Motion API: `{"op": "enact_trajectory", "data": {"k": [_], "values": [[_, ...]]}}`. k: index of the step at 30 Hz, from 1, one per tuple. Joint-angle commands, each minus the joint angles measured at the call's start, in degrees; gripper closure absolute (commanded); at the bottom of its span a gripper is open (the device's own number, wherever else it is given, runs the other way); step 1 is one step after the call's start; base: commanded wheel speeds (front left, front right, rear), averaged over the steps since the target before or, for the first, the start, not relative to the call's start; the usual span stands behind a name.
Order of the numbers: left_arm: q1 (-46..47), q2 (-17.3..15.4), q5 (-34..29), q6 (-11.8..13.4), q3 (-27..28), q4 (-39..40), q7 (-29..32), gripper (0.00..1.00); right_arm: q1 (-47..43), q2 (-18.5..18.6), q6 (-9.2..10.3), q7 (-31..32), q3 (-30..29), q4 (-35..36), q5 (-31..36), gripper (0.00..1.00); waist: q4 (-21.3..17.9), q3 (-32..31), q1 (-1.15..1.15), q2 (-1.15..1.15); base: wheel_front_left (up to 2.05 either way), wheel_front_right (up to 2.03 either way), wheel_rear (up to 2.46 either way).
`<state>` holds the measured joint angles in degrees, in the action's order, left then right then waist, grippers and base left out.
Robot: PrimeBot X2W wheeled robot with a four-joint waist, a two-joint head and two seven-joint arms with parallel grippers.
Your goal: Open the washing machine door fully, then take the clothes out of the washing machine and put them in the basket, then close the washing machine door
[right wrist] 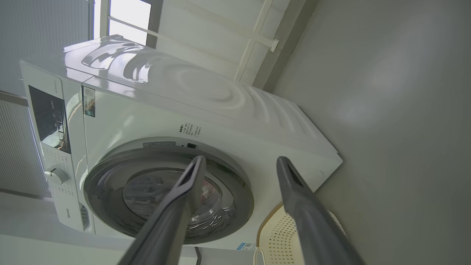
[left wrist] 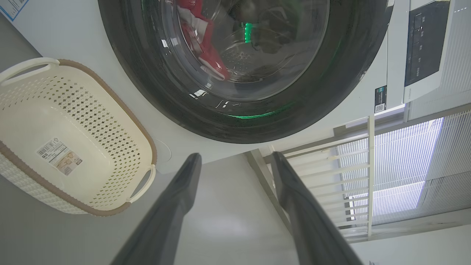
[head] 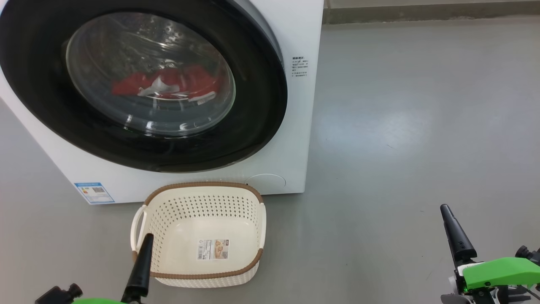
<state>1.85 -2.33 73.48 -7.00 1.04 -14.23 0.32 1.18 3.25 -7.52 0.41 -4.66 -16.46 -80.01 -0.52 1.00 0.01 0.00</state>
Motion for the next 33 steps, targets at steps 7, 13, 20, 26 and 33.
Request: {"op": "enact_trajectory", "data": {"k": [7, 13, 20, 26, 33], "values": [[0.48, -0.39, -7.58, 0.77, -0.69, 2.89, -1.76, 0.0, -0.17, 1.31, 0.01, -1.78, 1.27, 2.04, 7.02, 0.0, -0.13, 0.05, -0.01, 0.0, 0.0, 0.0, 0.0], [0.23, -0.4, -12.88, 1.38, -1.41, 3.29, -2.71, 0.0, -0.63, 1.47, 0.01, -2.74, 1.92, 2.19, 11.07, 0.0, -0.19, 0.06, -0.01, 0.0, 0.0, 0.0, 0.0], [-0.07, -0.41, -18.31, 1.9, -2.23, 3.82, -3.83, 0.0, -1.18, 1.71, 0.01, -3.86, 2.4, 2.55, 15.3, 0.0, -0.27, 0.02, -0.01, 0.0, 0.0, 0.0, 0.0], [-0.4, -0.42, -22.73, 2.27, -2.83, 4.43, -4.78, 0.0, -1.63, 2.0, 0.01, -4.81, 2.76, 2.82, 18.8, 0.0, -0.38, -0.02, -0.01, 0.0, 0.0, 0.0, 0.0], [-0.69, -0.43, -27.63, 2.67, -3.41, 5.11, -5.9, 0.0, -2.24, 2.31, 0.02, -5.94, 3.09, 3.16, 22.81, 0.0, -0.44, 0.07, -0.01, 0.0, 0.0, 0.0, 0.0]]}}
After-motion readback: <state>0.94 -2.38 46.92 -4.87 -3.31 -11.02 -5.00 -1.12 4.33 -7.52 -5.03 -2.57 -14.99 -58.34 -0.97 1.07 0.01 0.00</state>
